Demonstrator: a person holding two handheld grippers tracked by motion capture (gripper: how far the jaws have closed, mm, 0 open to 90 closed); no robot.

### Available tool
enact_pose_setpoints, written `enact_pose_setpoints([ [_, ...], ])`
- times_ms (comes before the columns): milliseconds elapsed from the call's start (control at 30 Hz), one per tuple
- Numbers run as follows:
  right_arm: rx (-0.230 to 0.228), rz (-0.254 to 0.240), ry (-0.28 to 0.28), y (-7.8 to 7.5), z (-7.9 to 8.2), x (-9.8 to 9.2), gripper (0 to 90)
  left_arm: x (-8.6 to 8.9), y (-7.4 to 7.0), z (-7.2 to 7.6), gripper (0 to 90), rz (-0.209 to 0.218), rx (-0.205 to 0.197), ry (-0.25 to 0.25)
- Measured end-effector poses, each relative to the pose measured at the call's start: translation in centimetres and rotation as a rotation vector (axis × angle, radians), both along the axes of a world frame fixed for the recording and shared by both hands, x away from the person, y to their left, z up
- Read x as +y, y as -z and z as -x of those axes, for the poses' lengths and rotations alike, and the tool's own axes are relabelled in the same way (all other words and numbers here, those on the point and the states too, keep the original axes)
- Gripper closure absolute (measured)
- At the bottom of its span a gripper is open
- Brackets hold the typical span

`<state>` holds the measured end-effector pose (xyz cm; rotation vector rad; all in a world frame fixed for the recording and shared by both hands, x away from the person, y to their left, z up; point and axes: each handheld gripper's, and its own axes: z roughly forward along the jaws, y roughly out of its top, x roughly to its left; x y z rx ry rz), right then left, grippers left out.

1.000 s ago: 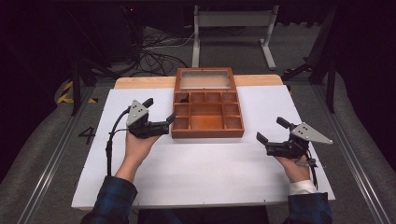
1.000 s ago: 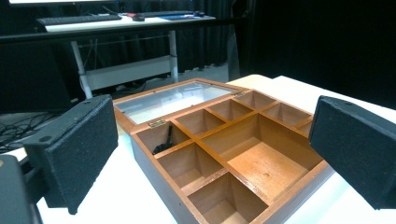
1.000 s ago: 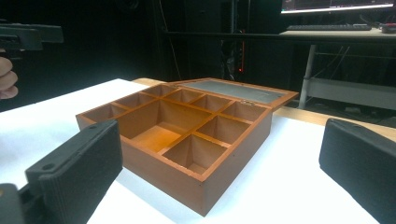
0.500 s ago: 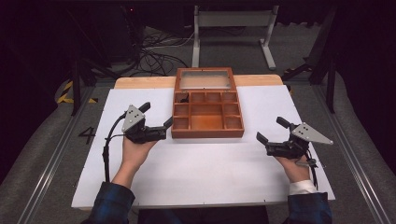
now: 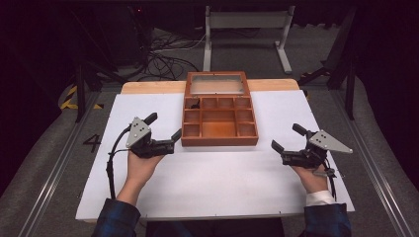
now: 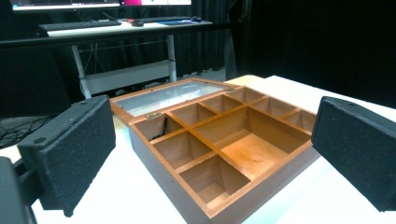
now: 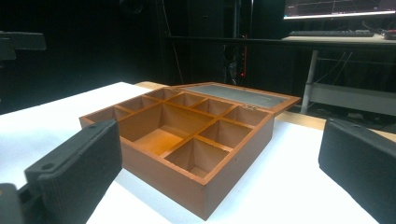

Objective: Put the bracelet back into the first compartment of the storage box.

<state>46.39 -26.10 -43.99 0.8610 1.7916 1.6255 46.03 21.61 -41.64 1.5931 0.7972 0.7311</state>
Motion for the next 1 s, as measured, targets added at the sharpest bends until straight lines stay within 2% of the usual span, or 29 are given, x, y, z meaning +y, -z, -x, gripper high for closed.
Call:
enact_pose_setpoints([
  [167,-0.004,-0.007,-0.002,0.0,0.0,-0.1,0.0,0.2,0.2,0.5,0.2,0.008,0.003,-0.001],
  [500,-0.005,-0.006,-0.005,0.0,0.0,-0.1,0.0,0.8,0.4,1.7,0.2,0.014,-0.017,-0.015],
  [933,-0.004,-0.017,-0.006,0.0,0.0,-0.1,0.0,2.8,1.3,3.5,0.4,0.053,-0.020,-0.053],
  [1000,-0.003,-0.019,-0.005,0.0,0.0,-0.1,0.0,3.0,1.4,3.7,0.4,0.047,-0.022,-0.050],
])
